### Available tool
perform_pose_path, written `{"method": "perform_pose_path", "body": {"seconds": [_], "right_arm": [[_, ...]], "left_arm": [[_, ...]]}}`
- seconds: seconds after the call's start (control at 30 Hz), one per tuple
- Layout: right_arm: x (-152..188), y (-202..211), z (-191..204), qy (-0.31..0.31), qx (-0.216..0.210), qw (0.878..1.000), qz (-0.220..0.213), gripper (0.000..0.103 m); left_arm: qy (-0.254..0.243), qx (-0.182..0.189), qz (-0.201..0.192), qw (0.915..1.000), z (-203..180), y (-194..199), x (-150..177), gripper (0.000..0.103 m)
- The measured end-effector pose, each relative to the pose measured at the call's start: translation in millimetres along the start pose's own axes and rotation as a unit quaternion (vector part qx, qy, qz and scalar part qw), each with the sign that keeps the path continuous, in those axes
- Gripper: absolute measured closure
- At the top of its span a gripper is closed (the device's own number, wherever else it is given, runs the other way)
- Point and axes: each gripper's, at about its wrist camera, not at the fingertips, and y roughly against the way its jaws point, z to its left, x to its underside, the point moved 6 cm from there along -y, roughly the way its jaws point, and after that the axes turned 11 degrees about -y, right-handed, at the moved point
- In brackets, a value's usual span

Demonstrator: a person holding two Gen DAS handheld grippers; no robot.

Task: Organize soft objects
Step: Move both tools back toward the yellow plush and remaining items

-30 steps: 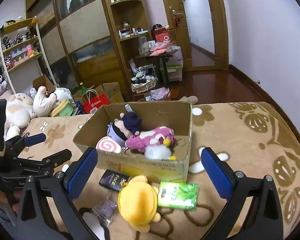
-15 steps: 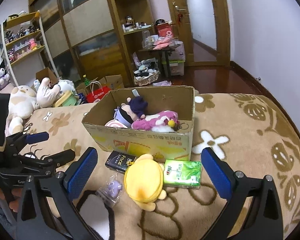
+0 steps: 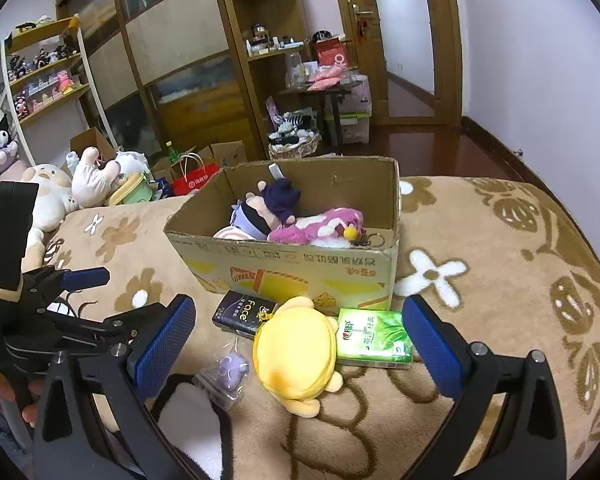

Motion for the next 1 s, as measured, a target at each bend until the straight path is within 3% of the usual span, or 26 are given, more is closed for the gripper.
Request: {"method": "perform_pose_path", "body": {"seconds": [0.47,0.8,0.9,1.0], "right_arm": [[16.6,-41.2,-12.8,-0.033,0.014,0.997,0.062,0.0],[31.2,-68.4,-13.4,-0.041,0.015,0.993,0.114,0.0],[37.4,-77.3,-11.3,-0.036,0.013,0.99,0.136,0.01],[43.8,-84.9,-8.7,-0.032,0.011,0.988,0.153,0.012]], "left_arm": [[-0.037,0.006,0.059,0.9975,-21.6,-41.2,11.3,0.005],[-0.035,0.038,0.096,0.994,-30.7,-66.1,16.1,0.005],[-0.03,0.051,0.115,0.9915,-33.8,-74.6,20.5,0.005],[-0.037,0.061,0.125,0.9896,-39.5,-80.0,22.9,0.005]]}}
